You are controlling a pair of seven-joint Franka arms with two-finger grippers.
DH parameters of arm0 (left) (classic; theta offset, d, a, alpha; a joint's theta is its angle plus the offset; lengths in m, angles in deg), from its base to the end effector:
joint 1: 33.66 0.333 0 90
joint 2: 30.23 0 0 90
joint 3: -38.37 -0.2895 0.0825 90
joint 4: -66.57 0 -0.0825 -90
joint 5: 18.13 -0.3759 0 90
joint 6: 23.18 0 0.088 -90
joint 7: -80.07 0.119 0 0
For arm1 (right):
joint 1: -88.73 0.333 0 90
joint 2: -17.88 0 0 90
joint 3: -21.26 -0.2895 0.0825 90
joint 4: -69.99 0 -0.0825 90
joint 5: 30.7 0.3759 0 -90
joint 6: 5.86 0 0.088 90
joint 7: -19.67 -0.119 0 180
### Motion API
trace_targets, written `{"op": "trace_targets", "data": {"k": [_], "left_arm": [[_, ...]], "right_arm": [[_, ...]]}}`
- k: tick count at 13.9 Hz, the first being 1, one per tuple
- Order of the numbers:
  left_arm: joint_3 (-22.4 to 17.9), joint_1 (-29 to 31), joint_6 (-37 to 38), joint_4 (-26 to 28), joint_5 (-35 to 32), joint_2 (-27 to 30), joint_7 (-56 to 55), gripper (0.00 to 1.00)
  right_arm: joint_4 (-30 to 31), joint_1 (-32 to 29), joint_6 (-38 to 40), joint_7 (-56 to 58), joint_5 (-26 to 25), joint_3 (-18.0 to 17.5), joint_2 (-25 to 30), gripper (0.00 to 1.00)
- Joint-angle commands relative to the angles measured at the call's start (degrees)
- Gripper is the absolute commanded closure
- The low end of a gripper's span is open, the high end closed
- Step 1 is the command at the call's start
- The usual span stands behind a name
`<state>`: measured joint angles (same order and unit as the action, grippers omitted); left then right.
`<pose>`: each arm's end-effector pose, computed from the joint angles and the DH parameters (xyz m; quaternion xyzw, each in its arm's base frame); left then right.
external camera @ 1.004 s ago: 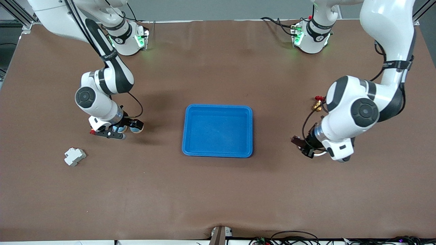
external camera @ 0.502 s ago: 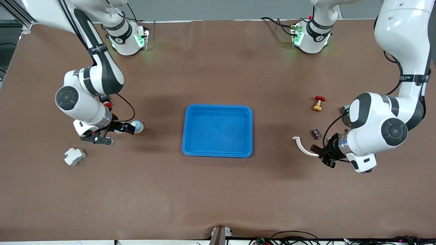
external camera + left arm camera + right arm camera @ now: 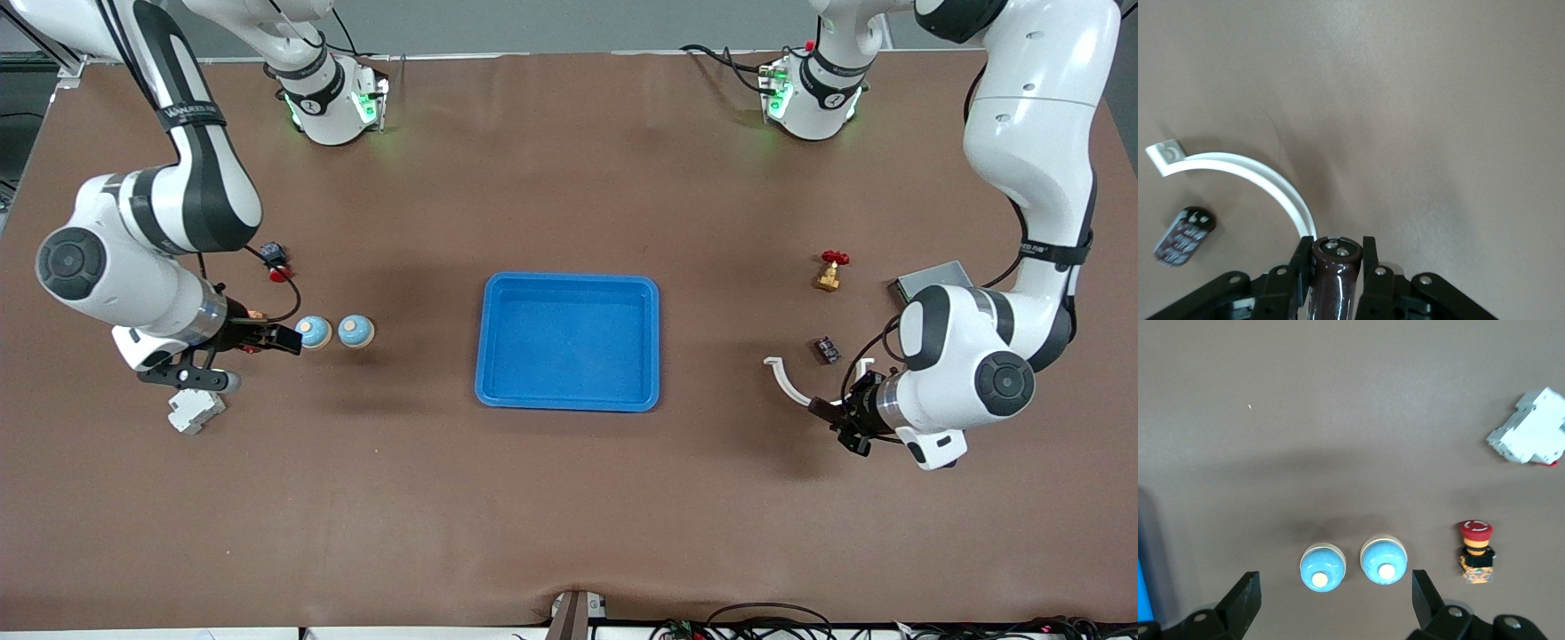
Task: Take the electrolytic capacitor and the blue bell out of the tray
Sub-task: 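Lower the capacitor near the white arc while the right gripper returns to rest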
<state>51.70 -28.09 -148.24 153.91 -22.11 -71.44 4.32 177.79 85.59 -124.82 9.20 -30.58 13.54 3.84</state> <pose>0.6772 -0.0690 0.2127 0.8247 0.5631 -0.0480 0.0227 0.5933 0.0449 0.3436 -0.9981 0.0535 0.0261 0.0139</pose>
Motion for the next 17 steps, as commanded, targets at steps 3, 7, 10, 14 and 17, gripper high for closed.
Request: {"op": "trace_targets", "data": {"k": [3,7,10,14,17], "left_arm": [[-0.67,-0.39,-0.45,-1.55,-4.62,-3.00,0.86,1.00],[-1.99,-0.47,-0.54,-1.55,-4.71,-3.36,1.04,1.00],[-2.16,-0.65,-3.08,-2.16,-4.63,-4.58,-0.10,1.00],[-2.16,-0.91,-3.35,-4.36,-4.27,-5.73,-8.16,1.00],[-2.25,-1.18,-3.44,-4.89,-4.62,-6.52,-13.54,1.00]], "right_arm": [[-2.31,-2.49,7.13,4.58,-0.03,-0.63,4.73,0.00],[-11.97,-4.42,21.20,8.00,-0.56,-0.63,5.43,0.00],[-13.93,-5.13,23.60,9.76,-0.65,-0.46,8.14,0.00],[-14.36,-6.79,25.09,12.23,-0.65,-0.45,11.49,0.00],[-14.36,-7.06,26.32,12.05,-0.47,-0.54,13.51,0.00]]}}
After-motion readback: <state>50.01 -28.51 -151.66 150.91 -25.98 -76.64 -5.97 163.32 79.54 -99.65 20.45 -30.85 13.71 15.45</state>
